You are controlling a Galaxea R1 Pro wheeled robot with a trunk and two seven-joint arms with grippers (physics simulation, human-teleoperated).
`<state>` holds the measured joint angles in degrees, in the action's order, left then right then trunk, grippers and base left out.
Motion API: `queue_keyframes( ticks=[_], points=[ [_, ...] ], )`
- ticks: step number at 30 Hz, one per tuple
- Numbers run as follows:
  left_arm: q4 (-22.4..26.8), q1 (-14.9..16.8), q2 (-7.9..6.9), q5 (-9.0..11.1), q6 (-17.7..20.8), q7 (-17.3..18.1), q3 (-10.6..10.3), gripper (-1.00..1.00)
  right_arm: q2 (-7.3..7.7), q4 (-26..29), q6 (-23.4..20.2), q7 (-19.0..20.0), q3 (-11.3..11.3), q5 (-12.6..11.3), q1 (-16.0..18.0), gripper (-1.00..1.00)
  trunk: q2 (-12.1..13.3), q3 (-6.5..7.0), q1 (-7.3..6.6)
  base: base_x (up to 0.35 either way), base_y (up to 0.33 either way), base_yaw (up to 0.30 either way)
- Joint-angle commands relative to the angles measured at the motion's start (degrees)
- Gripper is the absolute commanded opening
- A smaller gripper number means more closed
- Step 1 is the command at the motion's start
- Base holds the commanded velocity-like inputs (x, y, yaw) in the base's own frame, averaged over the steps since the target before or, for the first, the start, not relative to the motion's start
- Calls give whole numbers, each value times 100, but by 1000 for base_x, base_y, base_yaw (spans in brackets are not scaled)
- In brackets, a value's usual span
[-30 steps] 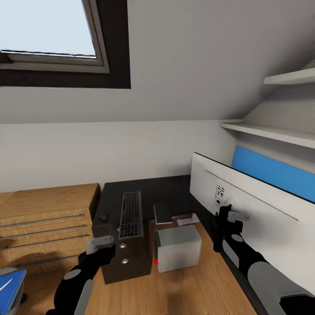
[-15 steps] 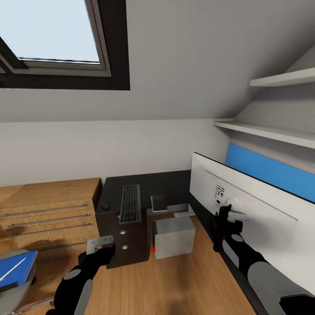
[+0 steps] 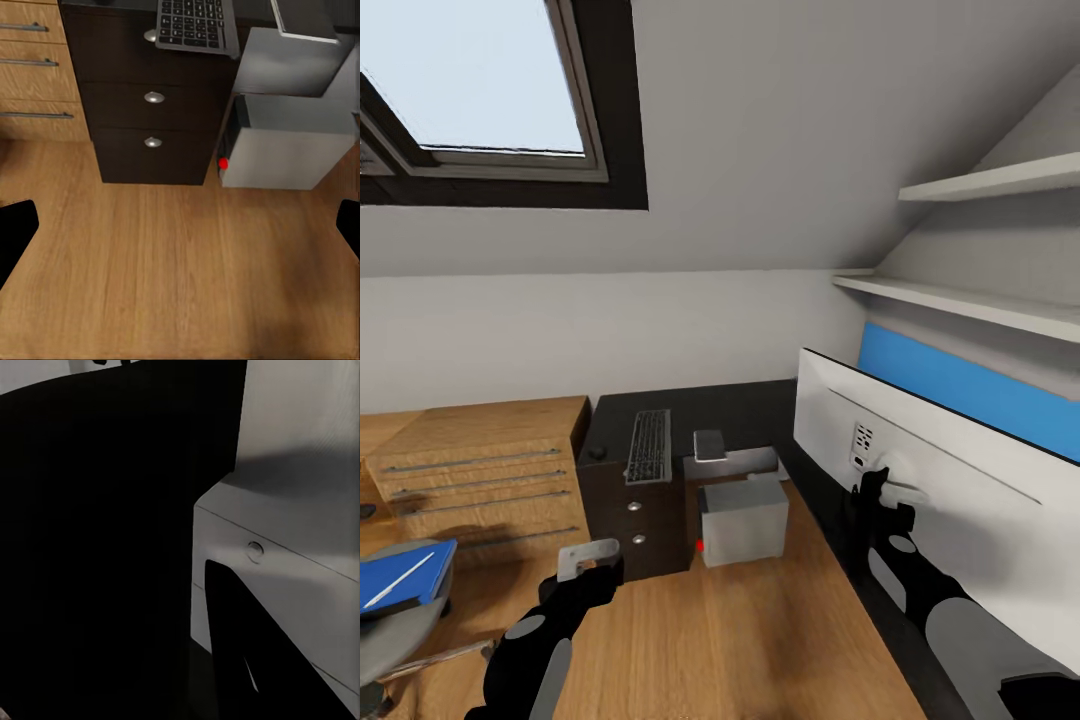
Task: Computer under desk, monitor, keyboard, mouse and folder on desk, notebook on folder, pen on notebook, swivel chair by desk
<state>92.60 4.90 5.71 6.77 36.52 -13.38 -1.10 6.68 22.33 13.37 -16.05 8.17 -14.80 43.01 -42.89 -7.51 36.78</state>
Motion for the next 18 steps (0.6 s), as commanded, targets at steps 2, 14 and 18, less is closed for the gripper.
queue_keyframes(
  ticks=[2,14,18],
  points=[
    [6,4,1,61,22,-51,-3,100,8,-19,34,-47,44,-152,3,-100,-8,-11,-2,-301,-191,0],
    [6,4,1,61,22,-51,4,100,9,-32,34,-47,44,-147,5,-100,-8,-11,-2,-300,-192,0],
    [8,3,1,61,22,-51,4,100,9,-29,34,-47,44,-146,4,-100,-8,-11,-2,-300,-192,0]
  ],
)
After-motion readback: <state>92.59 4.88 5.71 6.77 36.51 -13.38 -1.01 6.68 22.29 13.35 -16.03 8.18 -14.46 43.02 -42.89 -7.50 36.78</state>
